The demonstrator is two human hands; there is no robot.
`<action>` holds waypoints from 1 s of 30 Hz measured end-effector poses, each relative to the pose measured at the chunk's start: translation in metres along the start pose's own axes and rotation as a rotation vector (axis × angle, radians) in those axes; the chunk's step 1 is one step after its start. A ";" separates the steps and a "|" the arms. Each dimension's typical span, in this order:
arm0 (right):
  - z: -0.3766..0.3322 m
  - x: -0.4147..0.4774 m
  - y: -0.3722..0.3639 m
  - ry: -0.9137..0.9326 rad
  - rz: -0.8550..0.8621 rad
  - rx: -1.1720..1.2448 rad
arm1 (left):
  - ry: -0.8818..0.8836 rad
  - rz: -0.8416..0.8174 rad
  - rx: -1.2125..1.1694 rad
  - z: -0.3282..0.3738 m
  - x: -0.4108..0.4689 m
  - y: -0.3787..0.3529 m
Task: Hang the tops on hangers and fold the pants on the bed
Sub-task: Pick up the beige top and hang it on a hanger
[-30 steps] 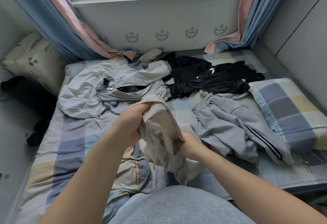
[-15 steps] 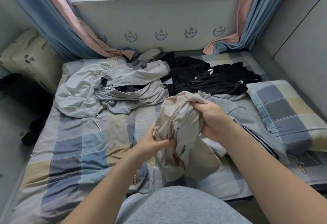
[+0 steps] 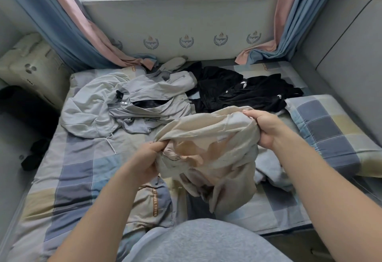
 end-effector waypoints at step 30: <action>0.160 -0.030 0.044 -0.099 0.269 0.514 | 0.288 0.181 0.133 -0.036 -0.008 0.022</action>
Point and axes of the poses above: each hand's wrist, its own x-axis towards the middle knuckle, its own y-axis out of the back of the hand, z = x × y, the point moved 10 cm from there along x, towards the middle knuckle, and after that the axes turned 4 degrees about x, right-handed, at the moved point
